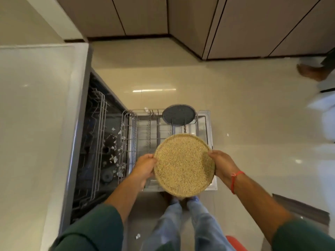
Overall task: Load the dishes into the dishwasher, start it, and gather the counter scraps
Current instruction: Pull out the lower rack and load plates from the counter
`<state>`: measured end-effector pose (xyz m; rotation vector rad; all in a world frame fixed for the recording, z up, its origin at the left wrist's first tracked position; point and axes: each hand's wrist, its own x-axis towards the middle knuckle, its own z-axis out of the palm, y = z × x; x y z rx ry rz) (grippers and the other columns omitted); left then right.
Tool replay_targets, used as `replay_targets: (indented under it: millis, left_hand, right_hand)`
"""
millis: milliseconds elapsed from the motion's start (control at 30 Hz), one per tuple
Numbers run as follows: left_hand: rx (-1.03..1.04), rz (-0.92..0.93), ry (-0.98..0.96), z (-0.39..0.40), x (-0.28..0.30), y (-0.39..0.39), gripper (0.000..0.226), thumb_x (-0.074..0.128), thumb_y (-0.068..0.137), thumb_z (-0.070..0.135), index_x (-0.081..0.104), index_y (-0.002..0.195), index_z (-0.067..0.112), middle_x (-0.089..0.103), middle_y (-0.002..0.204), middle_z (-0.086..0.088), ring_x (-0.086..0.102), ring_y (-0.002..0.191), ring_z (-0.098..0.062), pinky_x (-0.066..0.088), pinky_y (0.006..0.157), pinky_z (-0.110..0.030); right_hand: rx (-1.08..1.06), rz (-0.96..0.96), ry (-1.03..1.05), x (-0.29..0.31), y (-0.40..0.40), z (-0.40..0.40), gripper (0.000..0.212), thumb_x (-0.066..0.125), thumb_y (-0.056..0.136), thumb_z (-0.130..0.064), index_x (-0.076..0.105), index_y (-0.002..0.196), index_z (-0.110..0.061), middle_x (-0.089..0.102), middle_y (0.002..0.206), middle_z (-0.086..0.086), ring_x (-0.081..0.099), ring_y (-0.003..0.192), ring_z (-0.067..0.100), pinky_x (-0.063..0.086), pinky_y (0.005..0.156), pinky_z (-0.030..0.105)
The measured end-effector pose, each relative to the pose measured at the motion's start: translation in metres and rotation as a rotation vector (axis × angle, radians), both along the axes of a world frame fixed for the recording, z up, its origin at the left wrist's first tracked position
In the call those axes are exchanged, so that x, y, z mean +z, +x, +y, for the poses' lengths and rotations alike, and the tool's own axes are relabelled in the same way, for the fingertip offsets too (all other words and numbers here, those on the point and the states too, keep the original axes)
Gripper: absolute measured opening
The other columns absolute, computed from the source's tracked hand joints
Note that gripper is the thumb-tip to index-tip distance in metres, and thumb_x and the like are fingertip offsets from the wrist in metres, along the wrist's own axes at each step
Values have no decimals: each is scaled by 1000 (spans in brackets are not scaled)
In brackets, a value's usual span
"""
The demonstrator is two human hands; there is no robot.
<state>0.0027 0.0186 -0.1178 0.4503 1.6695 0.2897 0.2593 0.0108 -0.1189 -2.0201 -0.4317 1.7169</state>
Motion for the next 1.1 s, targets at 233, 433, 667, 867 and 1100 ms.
replay_targets:
  millis: [233,433,667,867,1100]
  left_hand:
    - [-181,136,-65,43,-61,2,7,54,101,14,61,104,14,67,109,-7,64,104,-22,55,96,-43]
    - [-448,355,124,106,-130,2,9,64,93,14,69,87,20,72,91,-3,70,91,-24,57,88,-44]
    - [-456,458,355,183,-198,11,12,69,93,26,70,105,22,71,94,6,68,84,-12,55,72,-31]
    - [-316,491,421,215,-246,22,20,64,86,20,74,103,20,73,93,1,69,88,-19,56,77,-30]
    - [-236,446,394,218,-281,24,21,63,82,29,76,97,23,76,94,-1,70,92,-21,58,87,-40]
  right_hand:
    - [241,-119,-4,-68,3,47,9,63,94,-18,66,103,-19,68,110,10,64,107,32,53,98,55]
    - [524,-387,127,-133,15,105,10,59,96,-20,67,101,-21,69,100,7,64,95,27,51,89,34]
    - [579,-636,297,-198,26,181,25,61,93,-22,76,110,-11,76,101,12,70,95,27,51,89,26]
    - [515,-639,381,-241,19,216,26,62,92,-25,77,111,-14,75,105,3,65,90,10,48,82,18]
    - [561,-643,370,-270,19,212,23,64,95,-23,75,114,-16,74,105,1,63,89,8,49,88,18]
